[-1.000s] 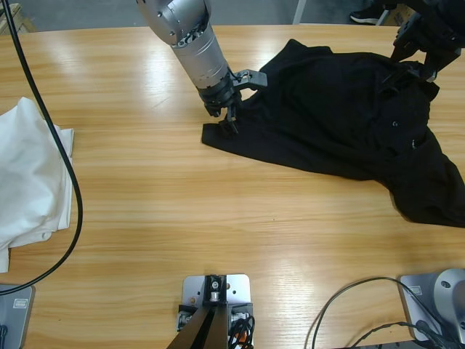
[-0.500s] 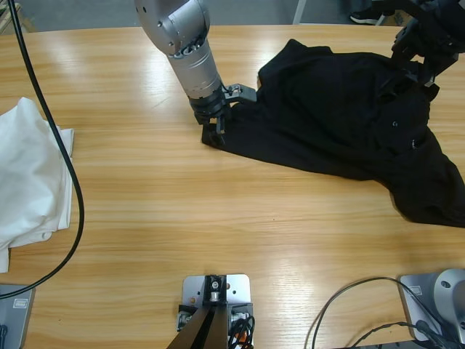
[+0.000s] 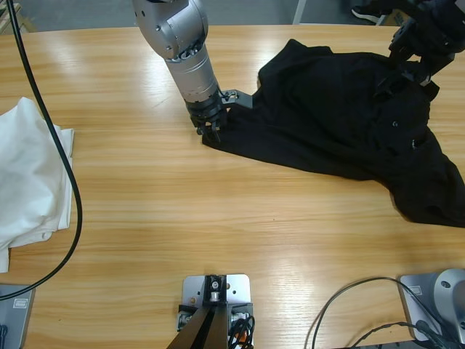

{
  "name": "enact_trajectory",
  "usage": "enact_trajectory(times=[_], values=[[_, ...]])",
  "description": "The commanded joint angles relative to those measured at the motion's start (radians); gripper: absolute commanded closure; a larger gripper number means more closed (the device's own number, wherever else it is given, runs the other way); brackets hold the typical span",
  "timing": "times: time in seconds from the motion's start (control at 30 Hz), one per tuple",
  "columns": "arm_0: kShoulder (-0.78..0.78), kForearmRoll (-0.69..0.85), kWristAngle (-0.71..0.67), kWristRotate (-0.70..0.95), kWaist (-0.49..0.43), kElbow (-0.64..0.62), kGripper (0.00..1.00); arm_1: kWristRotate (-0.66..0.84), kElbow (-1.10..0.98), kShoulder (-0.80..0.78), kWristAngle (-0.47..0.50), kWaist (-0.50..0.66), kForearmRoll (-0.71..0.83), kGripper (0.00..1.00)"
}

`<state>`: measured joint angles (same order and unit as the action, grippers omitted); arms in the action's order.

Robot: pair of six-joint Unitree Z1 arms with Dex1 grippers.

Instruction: Fold clothes

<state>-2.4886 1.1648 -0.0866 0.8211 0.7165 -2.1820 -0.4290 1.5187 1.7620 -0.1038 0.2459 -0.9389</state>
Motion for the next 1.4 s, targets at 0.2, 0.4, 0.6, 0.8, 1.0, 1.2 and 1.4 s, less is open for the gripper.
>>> enact_trajectory(times=[0.2,0.4,0.6,0.8,1.0,1.2,1.4], values=[[-0.004,0.032,0.028,-0.034,0.019,0.044,1.000,0.021,-0.061,0.031,-0.022,0.000,0.031,0.110],[-0.003,0.032,0.075,-0.087,0.042,0.041,1.000,0.023,-0.080,0.030,-0.022,0.000,0.043,0.110],[0.066,0.033,0.077,-0.177,0.044,0.109,1.000,0.025,-0.085,0.026,-0.022,0.001,0.046,0.110],[0.166,0.030,0.076,-0.213,0.016,0.307,1.000,0.133,-0.080,0.014,-0.009,0.003,-0.001,0.109],[0.269,0.040,0.065,-0.307,0.011,0.445,1.000,0.718,-0.204,-0.006,-0.117,-0.050,-0.056,0.023],[0.333,0.088,0.036,-0.404,0.020,0.535,1.000,0.999,-0.533,-0.124,-0.113,-0.108,0.223,0.027],[0.359,0.114,0.041,-0.521,0.018,0.625,1.000,1.085,-0.638,-0.202,-0.032,-0.144,0.262,0.027]])
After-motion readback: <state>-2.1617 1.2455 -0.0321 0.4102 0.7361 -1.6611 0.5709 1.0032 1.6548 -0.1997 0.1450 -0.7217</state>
